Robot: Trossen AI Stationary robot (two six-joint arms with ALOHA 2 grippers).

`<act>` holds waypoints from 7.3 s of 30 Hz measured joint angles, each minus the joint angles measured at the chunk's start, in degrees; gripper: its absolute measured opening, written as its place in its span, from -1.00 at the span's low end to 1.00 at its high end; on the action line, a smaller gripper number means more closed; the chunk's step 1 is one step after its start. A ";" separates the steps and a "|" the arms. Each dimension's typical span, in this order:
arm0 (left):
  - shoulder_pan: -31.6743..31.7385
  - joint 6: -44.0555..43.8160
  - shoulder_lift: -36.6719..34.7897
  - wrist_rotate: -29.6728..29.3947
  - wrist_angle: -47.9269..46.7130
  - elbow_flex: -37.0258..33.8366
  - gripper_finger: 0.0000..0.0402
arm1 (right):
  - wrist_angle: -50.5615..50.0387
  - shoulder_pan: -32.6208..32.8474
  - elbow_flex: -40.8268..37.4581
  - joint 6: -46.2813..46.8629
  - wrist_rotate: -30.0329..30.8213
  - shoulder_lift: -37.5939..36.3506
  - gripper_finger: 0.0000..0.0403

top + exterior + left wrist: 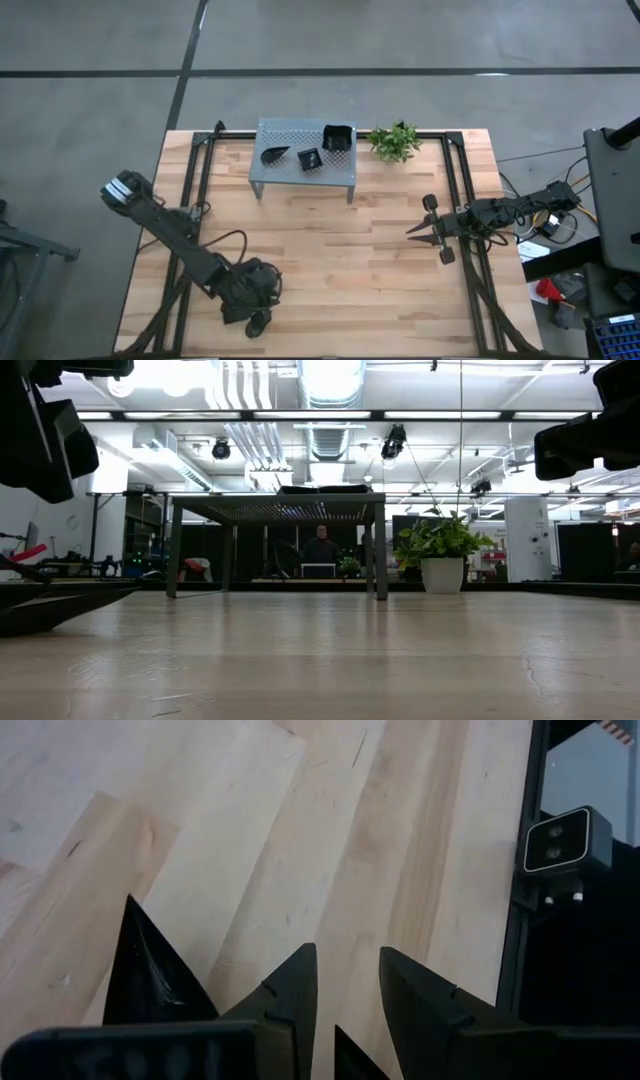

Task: Pick & Place Mini shaped plates
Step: Stack the black drop-shaped plate on top of the black drop-shaped plate on the shelf

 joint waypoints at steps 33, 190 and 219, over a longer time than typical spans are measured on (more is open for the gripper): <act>-0.59 -3.93 6.44 0.51 -4.06 -0.79 -0.48 | 0.00 0.00 0.00 -0.02 0.00 0.02 -0.69; 62.71 55.18 -7.13 -1.72 -27.55 19.60 -1.00 | 0.02 0.00 0.02 -0.02 -0.01 0.01 -0.69; 62.26 53.33 -6.99 -4.61 -32.95 18.88 -1.00 | 0.00 0.00 0.02 -0.02 0.00 0.00 -0.69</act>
